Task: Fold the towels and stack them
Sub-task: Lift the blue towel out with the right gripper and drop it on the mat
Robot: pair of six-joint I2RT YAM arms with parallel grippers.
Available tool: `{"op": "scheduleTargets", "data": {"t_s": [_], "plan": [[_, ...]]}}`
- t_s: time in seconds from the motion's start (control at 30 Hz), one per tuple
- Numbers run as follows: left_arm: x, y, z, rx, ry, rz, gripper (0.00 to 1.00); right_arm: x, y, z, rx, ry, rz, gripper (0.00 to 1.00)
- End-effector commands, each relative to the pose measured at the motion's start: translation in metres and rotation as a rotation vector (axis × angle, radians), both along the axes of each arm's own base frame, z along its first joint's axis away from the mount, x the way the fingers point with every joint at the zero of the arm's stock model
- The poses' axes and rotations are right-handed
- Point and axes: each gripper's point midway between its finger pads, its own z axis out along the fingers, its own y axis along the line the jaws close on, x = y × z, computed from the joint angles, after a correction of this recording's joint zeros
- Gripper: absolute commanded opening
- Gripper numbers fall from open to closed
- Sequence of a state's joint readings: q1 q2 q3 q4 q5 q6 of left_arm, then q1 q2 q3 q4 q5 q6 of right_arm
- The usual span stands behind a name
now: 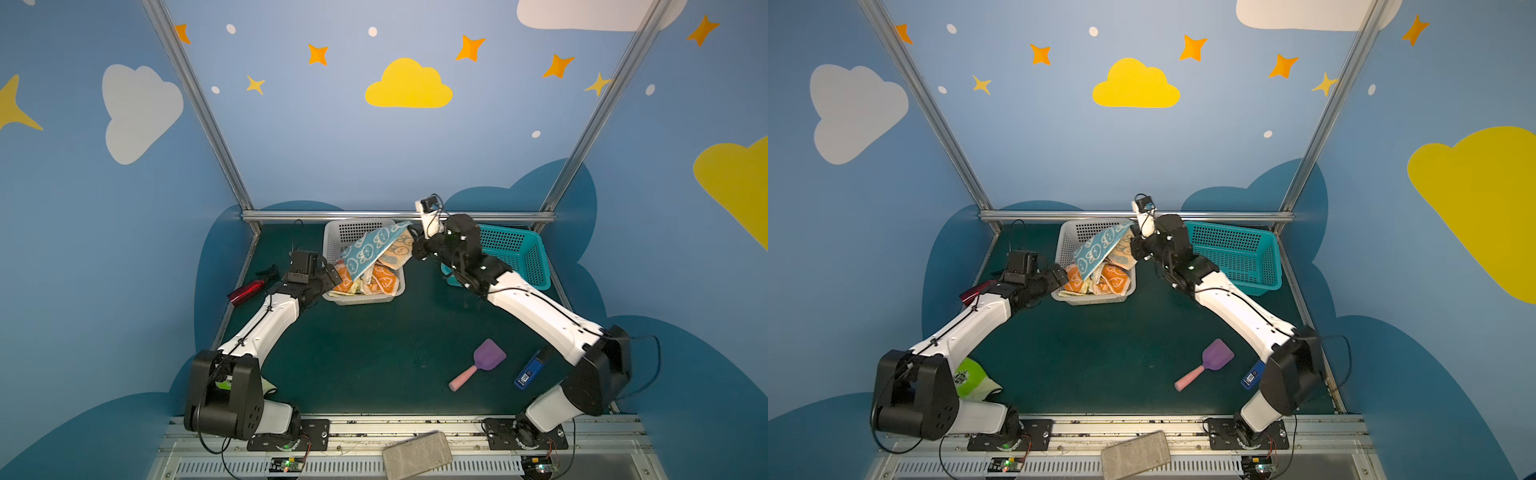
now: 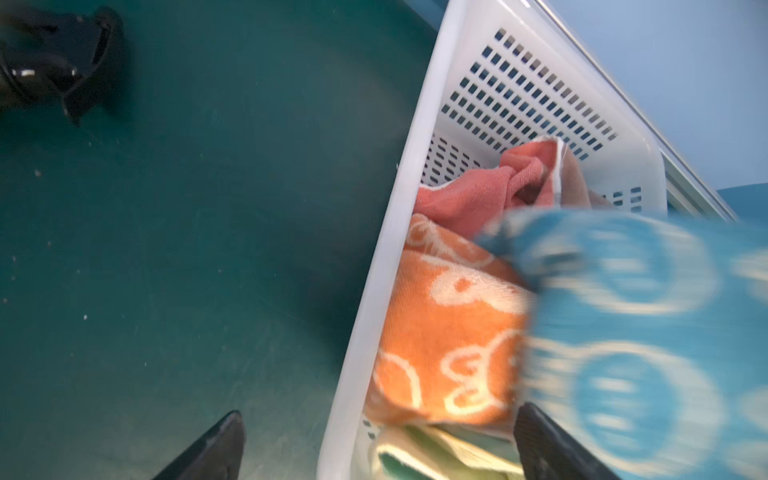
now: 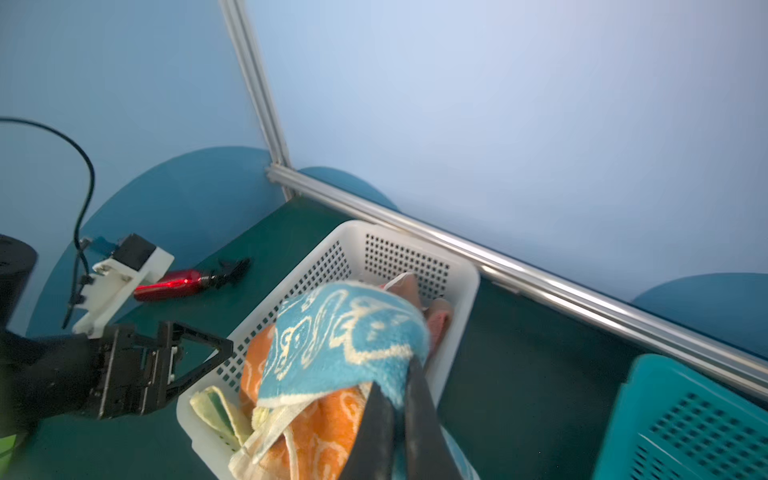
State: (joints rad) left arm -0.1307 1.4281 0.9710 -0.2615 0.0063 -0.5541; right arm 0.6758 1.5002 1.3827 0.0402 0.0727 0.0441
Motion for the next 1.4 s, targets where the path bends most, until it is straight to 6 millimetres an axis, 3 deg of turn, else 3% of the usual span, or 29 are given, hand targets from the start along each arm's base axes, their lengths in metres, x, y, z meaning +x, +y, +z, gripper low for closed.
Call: {"op": "scheduleTargets", "data": {"t_s": [0.0,0.2,0.37,0.5,0.67,0.8,1.13,1.37], "plan": [[0.017,0.007,-0.004,0.036,0.003,0.000,1.00,-0.014,-0.041,0.027,0.017,-0.076,-0.105,0.00],[0.049,0.011,-0.027,0.067,0.089,-0.021,0.99,-0.058,-0.111,0.047,-0.013,-0.139,-0.227,0.00],[0.069,0.020,-0.046,0.107,0.150,-0.008,0.92,-0.091,-0.145,0.045,-0.044,-0.132,-0.262,0.00],[0.074,0.031,-0.060,0.118,0.204,0.020,0.72,-0.106,-0.156,0.037,-0.047,-0.115,-0.265,0.00],[0.072,0.050,-0.066,0.119,0.223,0.065,0.35,-0.110,-0.170,0.032,-0.063,-0.107,-0.317,0.00],[0.066,0.073,-0.064,0.167,0.247,0.108,0.23,-0.109,-0.161,0.025,-0.073,-0.086,-0.276,0.00],[0.047,0.156,-0.044,0.292,0.319,0.208,0.28,-0.099,-0.121,-0.004,-0.096,0.003,-0.127,0.00],[0.035,0.193,-0.043,0.368,0.388,0.254,0.36,-0.099,-0.090,-0.015,-0.107,0.042,-0.021,0.00]]}}
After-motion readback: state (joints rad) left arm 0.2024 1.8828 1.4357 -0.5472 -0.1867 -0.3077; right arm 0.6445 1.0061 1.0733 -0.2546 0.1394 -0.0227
